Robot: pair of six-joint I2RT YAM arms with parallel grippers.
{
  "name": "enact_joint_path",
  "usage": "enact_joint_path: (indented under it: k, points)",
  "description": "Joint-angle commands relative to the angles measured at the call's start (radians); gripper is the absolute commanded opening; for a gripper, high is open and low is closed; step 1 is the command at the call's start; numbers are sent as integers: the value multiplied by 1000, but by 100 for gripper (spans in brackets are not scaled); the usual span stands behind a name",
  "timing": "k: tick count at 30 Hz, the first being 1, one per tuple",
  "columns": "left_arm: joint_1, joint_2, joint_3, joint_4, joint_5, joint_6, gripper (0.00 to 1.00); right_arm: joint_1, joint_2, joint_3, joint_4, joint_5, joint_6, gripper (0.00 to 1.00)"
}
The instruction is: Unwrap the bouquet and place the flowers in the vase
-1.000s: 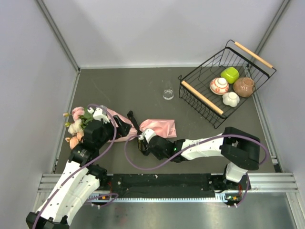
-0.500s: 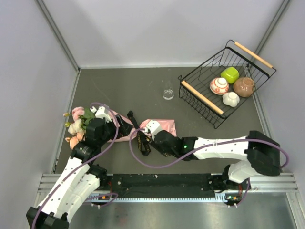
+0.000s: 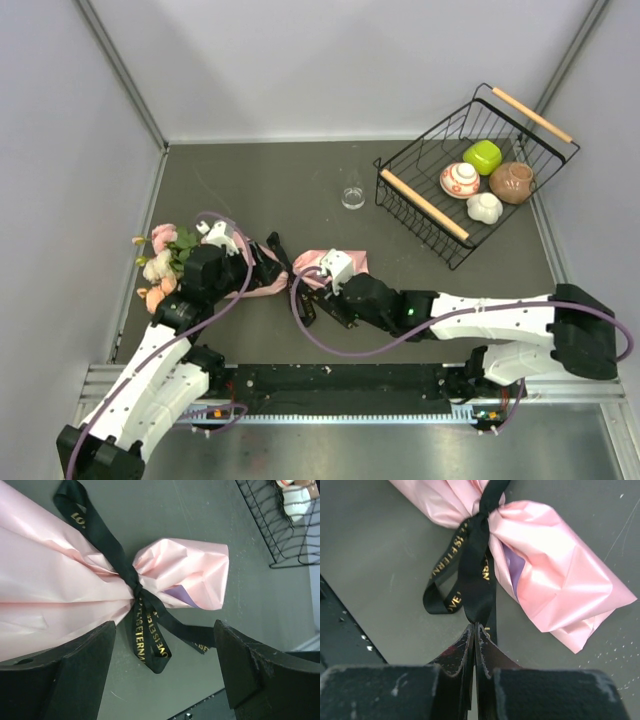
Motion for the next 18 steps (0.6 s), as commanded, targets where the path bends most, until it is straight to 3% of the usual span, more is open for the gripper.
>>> enact_joint_path:
  k: [1,2,7,12,18]
  points:
    - [4,42,22,82,159,29,84,10,-107,11,83,-19,28,0]
    - [4,67,23,94,258,26,84,10,-112,19,88,-23,28,0]
    - [4,124,39,134,473,-26,84,-11,-78,45,128,-66,33,0]
    - [5,110,5,142,523,-109,83,-27,-57,46,174,-82,36,0]
    - [5,85,-76,226,504,-331,76,-28,-34,51,180,-85,22,0]
